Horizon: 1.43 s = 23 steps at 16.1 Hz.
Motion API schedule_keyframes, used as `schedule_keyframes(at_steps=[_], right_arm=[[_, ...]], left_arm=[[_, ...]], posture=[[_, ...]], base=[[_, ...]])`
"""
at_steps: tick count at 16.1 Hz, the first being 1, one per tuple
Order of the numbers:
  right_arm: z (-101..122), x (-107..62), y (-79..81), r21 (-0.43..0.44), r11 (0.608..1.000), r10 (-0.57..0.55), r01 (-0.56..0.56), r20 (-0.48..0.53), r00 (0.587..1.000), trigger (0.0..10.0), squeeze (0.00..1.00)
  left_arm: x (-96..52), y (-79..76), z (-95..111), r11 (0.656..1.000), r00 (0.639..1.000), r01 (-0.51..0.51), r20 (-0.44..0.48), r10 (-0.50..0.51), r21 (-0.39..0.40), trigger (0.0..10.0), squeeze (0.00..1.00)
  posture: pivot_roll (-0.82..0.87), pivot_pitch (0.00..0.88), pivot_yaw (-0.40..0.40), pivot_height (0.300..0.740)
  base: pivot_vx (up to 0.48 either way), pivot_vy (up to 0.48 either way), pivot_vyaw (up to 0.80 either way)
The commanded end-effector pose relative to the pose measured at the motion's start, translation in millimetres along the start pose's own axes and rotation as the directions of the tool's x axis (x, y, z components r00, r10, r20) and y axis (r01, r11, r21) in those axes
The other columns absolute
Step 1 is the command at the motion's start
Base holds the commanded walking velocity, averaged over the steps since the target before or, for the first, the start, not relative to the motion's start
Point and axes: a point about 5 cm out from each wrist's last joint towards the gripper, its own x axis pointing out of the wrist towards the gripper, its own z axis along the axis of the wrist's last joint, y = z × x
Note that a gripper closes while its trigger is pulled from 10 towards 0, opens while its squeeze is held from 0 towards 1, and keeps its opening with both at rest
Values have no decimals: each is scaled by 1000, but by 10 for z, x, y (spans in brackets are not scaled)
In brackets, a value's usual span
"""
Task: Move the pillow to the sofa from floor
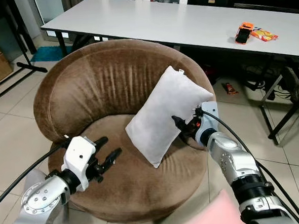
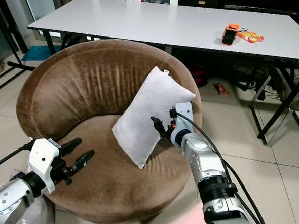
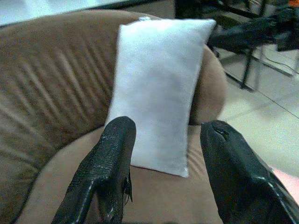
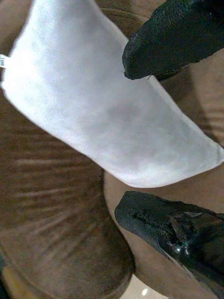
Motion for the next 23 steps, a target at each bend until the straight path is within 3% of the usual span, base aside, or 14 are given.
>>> schedule_keyframes(at_steps=[1, 3, 7, 9, 14, 15, 18, 21, 23], right_arm=[[66, -60, 12, -18, 1000, -16, 17, 51, 999, 10000, 0], [36, -231, -3, -98, 993, -51, 59, 75, 996, 10000, 0], [-29, -463, 27, -189, 982, -1, 16, 83, 997, 10000, 0], [-40, -535, 0, -206, 977, -31, 45, 73, 997, 10000, 0], [-5, -591, 50, -211, 977, 26, -10, 75, 997, 10000, 0], [-4, -609, 134, -248, 965, 107, -88, 64, 992, 10000, 0], [-36, -649, 202, -264, 953, 169, -152, 44, 985, 10000, 0], [-73, -665, 197, -270, 948, 180, -168, 18, 984, 10000, 0], [-90, -652, 132, -229, 967, 121, -114, 13, 993, 10000, 0]], left_arm=[[41, 75, 14, 995, 995, -100, 24, 99, 11, 10000, 0], [100, 129, 53, 967, 965, -254, 74, 253, 5, 10000, 0], [159, 56, 8, 955, 951, -297, 78, 298, -30, 10000, 0], [176, 38, -15, 947, 943, -320, 87, 322, -38, 10000, 0], [168, 36, -42, 934, 929, -355, 98, 358, -47, 10000, 0], [172, 55, -35, 932, 927, -359, 103, 362, -45, 10000, 0], [162, 92, -33, 929, 924, -368, 103, 369, -37, 10000, 0], [113, 141, -45, 921, 916, -389, 95, 390, -26, 10000, 0], [110, 155, -50, 916, 912, -400, 92, 400, -23, 10000, 0]], posture=[[35, 0, -42, 740], [23, 0, -49, 740], [-3, 0, -46, 740], [-11, 0, -52, 740], [-9, 0, -60, 740], [-5, 0, -58, 740], [3, 0, -54, 740], [9, 0, -50, 740], [13, 0, -52, 740]], base=[[0, 0, 0], [0, 0, 0], [0, 0, 0], [0, 129, 0], [0, 276, 0], [0, 274, 450], [0, 275, 800], [0, 274, 800], [0, 272, 400]])
